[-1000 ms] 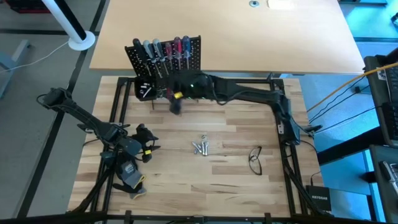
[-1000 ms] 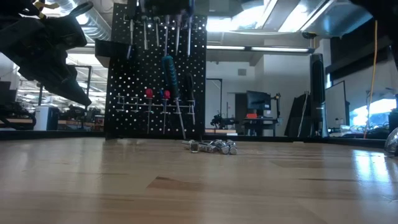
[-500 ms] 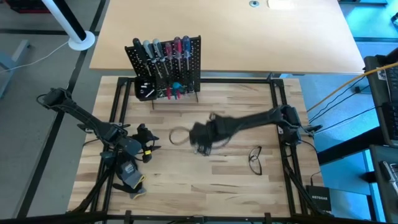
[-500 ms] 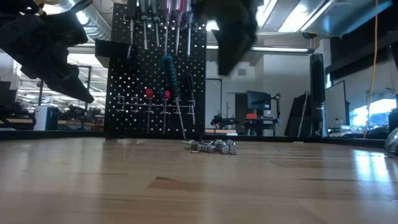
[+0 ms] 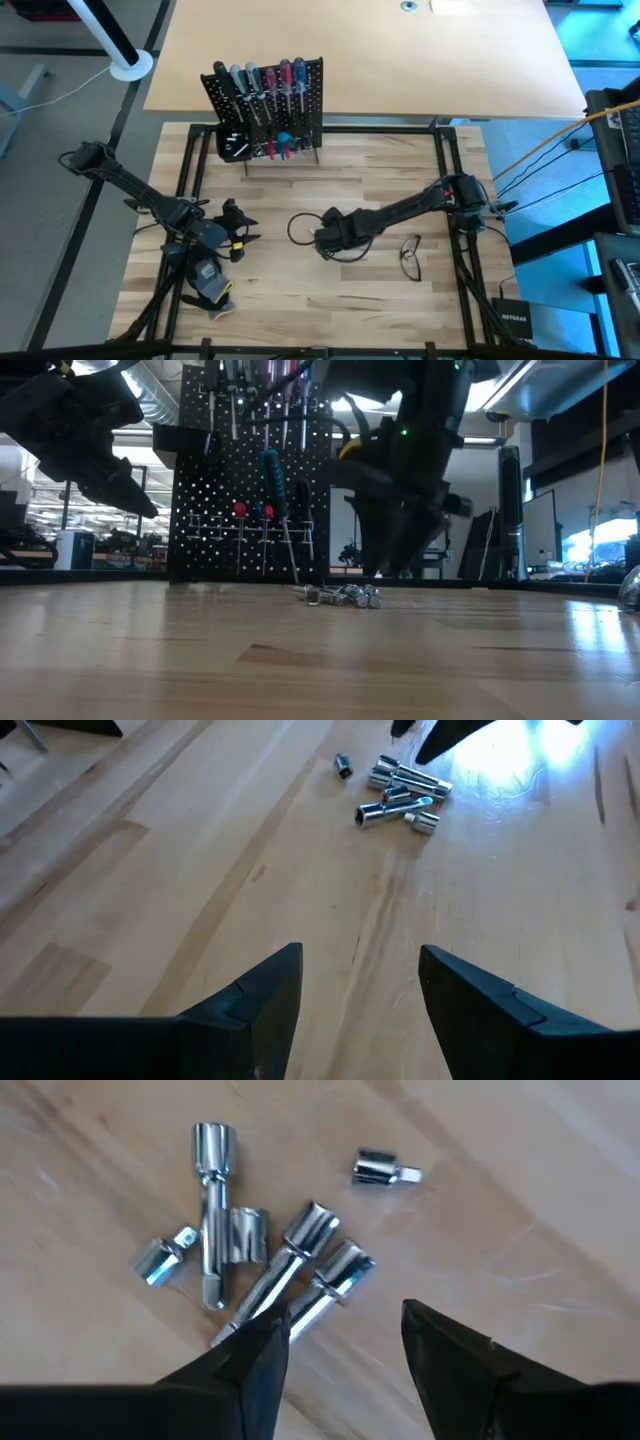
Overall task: Hang tools onto peg board
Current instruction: Put the extension bar into the black bin on the peg board
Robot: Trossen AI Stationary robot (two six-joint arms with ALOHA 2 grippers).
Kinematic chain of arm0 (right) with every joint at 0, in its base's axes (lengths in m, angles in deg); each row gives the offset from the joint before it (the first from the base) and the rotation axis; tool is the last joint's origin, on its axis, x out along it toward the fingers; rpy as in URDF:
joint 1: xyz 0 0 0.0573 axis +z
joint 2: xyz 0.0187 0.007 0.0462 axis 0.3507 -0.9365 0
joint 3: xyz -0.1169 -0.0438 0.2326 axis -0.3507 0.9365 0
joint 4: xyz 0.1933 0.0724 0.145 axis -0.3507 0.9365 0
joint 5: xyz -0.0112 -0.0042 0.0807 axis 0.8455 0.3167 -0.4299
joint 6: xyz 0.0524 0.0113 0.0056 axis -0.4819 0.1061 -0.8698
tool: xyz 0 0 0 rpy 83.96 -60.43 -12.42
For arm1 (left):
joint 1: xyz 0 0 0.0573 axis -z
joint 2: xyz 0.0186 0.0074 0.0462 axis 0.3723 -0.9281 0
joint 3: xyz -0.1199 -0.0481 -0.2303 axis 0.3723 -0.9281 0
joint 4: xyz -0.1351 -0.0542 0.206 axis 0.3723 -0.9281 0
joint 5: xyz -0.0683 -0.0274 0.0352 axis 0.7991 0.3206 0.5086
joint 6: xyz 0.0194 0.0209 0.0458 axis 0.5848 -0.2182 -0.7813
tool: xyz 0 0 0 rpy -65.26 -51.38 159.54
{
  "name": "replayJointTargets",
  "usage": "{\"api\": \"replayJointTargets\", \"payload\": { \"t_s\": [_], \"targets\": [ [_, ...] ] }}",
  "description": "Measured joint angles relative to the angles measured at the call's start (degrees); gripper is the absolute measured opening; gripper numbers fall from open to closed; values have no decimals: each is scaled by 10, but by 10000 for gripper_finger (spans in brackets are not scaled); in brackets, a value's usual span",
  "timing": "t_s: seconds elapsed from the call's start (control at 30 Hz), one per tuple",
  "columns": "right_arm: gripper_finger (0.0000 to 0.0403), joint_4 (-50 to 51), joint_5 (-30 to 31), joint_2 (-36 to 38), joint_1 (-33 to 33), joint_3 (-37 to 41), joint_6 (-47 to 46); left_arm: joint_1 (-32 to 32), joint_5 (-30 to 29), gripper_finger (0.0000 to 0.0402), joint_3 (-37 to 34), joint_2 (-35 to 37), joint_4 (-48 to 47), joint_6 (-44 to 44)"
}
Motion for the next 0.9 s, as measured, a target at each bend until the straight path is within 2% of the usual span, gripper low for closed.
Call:
{"api": "replayJointTargets", "payload": {
  "t_s": [0.17,0.67,0.77,0.9],
  "targets": [
    [193,-55,-14,0,0,22,-20,0,-2,192,0,0,-1,-1],
    [192,-100,-9,4,0,90,-46,0,-11,192,0,0,-3,-5],
    [175,-99,-9,4,0,94,-22,0,-13,192,0,0,-3,-5],
    [115,-90,-9,4,0,94,27,0,-15,192,0,0,-3,-5]
  ]
}}
